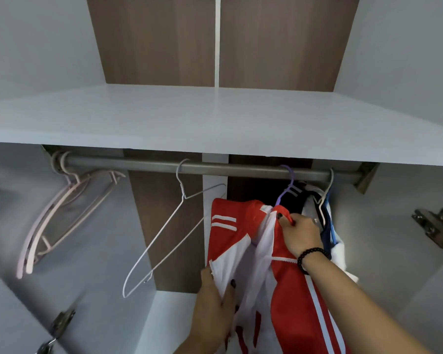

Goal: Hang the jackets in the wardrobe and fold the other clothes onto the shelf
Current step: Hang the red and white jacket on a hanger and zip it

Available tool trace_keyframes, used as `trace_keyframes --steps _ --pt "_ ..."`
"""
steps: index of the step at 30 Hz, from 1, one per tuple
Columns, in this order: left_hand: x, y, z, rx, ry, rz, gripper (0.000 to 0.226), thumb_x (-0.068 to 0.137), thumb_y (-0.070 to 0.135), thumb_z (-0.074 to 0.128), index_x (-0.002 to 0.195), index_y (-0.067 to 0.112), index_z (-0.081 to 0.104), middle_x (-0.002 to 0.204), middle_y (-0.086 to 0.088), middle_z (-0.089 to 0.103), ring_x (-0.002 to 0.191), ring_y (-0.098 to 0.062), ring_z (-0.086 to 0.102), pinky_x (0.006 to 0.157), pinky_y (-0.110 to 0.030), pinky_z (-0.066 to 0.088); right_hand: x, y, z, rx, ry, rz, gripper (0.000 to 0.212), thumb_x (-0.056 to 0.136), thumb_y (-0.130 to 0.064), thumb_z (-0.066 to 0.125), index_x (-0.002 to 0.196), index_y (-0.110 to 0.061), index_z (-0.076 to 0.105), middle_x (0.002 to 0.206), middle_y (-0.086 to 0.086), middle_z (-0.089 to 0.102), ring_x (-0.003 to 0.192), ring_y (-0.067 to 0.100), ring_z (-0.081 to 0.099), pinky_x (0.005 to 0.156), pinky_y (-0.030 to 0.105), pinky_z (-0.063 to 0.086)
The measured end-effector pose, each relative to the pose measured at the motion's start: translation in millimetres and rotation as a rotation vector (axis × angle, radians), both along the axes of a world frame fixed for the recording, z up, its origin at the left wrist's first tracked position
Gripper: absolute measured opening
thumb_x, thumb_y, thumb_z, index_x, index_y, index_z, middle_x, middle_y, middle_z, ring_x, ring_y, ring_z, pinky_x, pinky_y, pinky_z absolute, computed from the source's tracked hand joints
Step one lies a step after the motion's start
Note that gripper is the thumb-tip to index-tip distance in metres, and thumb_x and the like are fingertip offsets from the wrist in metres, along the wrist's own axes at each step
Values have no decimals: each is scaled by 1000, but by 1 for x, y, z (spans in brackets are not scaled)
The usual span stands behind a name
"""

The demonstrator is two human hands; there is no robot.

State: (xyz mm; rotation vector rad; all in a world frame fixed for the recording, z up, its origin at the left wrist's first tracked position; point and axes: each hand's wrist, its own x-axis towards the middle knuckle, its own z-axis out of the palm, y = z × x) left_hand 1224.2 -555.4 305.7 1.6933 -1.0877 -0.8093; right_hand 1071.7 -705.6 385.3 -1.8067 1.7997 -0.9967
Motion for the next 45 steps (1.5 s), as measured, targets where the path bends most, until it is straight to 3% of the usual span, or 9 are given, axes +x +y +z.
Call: trace_keyframes --steps 5,9,14,20,24,26,29,35,45 --pt "-6 5 -9 -13 -166 -70 93 90 28 65 132 61 -11 124 32 33 106 -1 57 98 -19 46 -6 10 -8 -267 87 -15 10 89 -9 58 88 -3 66 93 16 65 92 35 59 74 35 43" --pt "-7 -4 -25 -38 -394 -95 92 93 34 60 128 65 -20 140 13 37 83 9 50 74 7 32 -14 21 -17 -628 21 50 23 76 17 62 89 1 73 87 15 66 84 34 63 81 37 50" --pt "-14 1 -40 -35 -667 -302 92 100 24 47 129 65 -30 144 -1 32 87 -5 60 81 -8 46 -22 49 -37 -779 -69 102 23 80 8 53 85 -2 73 93 6 59 90 19 56 92 21 44" --pt "-10 1 -38 -101 -480 -263 99 94 18 55 132 69 -21 150 6 20 99 -7 61 79 -11 51 1 101 -106 -220 -404 -46 40 75 13 64 77 -26 56 82 -3 57 75 15 60 65 10 45" --pt "-10 10 -39 -27 -360 -96 120 86 25 71 132 60 -34 139 30 23 103 12 42 81 7 29 8 83 -124 206 -442 -106 38 72 -19 82 96 -16 53 97 -2 57 97 25 58 79 24 48" --pt "-8 15 -42 27 -185 -26 125 80 23 77 140 54 -29 135 31 34 112 6 46 98 -6 35 13 72 -128 273 -358 -98 69 67 -34 85 120 -7 51 119 6 55 114 27 52 95 31 44" --pt "-3 20 -43 137 -131 13 98 81 16 73 154 32 8 98 22 51 87 -2 56 82 -6 42 24 58 -137 360 -255 -172 107 64 -46 83 146 -8 25 147 13 33 134 30 34 110 40 31" --pt "10 46 -48 220 -258 -6 42 83 17 62 121 33 53 91 12 57 95 -17 63 79 -3 36 39 60 -155 318 -217 -262 14 89 -15 58 86 -2 62 85 21 67 83 36 63 68 28 40" --pt "57 100 -72 352 -203 -156 37 83 49 66 111 28 53 104 14 57 99 -8 55 98 -17 43 72 192 -187 403 -354 -112 27 87 -4 56 65 -16 49 54 -2 49 53 10 44 48 15 34"
